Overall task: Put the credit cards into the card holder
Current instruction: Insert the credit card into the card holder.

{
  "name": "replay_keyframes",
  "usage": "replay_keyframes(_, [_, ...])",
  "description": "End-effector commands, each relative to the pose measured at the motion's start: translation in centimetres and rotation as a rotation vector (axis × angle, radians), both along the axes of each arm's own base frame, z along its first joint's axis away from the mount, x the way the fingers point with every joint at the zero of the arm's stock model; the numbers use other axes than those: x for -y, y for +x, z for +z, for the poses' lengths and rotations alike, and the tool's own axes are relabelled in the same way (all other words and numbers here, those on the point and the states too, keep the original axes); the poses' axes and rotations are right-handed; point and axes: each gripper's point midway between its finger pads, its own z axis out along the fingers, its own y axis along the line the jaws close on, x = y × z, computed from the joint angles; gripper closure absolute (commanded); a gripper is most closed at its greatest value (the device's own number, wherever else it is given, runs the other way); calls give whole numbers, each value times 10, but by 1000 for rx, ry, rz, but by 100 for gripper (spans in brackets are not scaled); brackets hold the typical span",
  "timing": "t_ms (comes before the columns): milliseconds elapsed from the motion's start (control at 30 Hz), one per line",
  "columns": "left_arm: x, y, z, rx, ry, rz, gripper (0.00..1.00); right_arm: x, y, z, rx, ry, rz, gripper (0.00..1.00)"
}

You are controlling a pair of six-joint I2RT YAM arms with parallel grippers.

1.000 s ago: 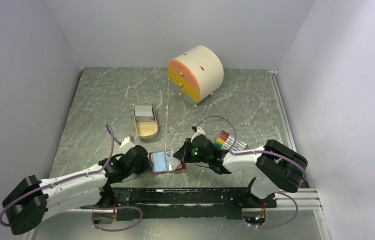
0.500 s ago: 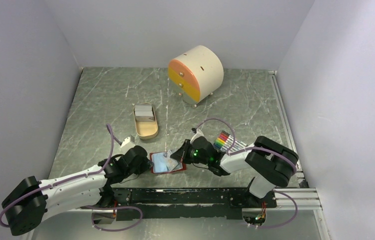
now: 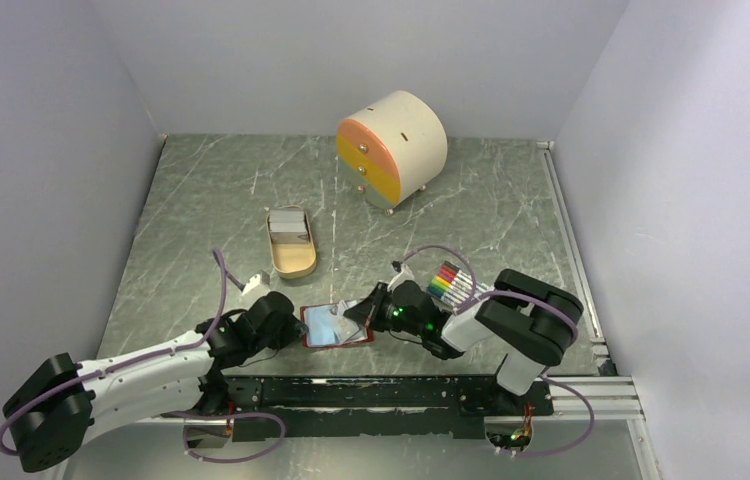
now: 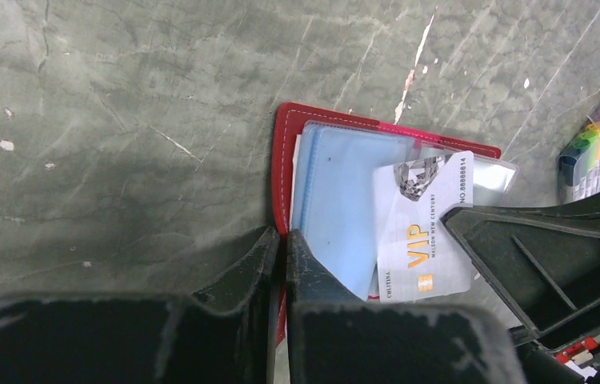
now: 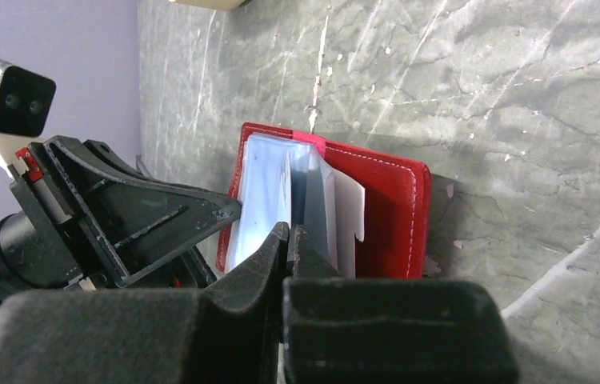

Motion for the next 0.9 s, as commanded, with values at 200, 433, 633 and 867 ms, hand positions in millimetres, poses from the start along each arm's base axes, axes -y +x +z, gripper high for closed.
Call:
replay_keyframes(200, [5,-3,-1,-5,-2,-40,91,0,9,-3,11,31,-50,91])
replay_keyframes(433, [6,-3,2,-3,0,-46,91,8,-1,-24,14,-172,45,78])
replay_keyframes(633, [5,-3,2,2,-4,-41,91,4,-5,-30,16,-240,125,73])
replay_keyframes(867, [3,-3,1,-1,5,-36,91,2,-8,-34,0,-240,142,88])
